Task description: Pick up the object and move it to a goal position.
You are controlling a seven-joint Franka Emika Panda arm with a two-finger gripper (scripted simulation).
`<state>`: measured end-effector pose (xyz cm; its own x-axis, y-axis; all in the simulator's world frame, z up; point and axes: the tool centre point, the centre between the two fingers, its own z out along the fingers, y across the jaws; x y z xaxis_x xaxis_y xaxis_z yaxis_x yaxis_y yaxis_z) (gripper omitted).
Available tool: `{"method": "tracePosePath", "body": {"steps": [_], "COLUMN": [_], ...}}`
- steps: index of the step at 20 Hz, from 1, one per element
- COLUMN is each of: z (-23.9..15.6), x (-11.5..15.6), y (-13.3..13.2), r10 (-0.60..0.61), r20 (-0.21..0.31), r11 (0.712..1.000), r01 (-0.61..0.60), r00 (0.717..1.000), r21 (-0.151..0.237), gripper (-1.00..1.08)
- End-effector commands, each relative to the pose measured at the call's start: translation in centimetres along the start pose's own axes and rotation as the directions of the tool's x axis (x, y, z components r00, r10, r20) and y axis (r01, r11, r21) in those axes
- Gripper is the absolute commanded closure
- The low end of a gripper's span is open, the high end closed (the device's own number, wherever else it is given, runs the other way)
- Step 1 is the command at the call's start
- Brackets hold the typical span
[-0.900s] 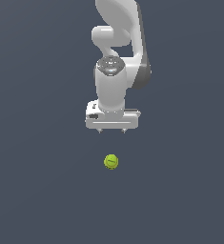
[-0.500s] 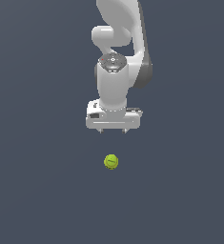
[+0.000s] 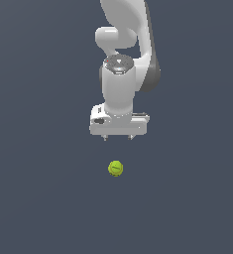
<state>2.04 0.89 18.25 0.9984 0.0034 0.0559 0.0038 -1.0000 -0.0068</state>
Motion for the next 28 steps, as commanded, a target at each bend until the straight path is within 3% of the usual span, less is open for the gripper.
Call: {"method": "tracePosePath", "body": {"steps": [1, 17, 28], "z": [0.4, 7.1, 9.4], "x": [0.3, 5.0, 6.1], "y": [0.0, 0.8, 1.1], "r10": [0.000, 0.011, 0.015], "r20": [0.003, 0.043, 0.056], "r11": [1.000, 1.000, 1.000], "r01": [0.000, -0.011, -0.014], "r00": [1.000, 0.999, 0.998], "r21": [-0.001, -0.007, -0.008], "gripper": [-0.92, -0.92, -0.92]}}
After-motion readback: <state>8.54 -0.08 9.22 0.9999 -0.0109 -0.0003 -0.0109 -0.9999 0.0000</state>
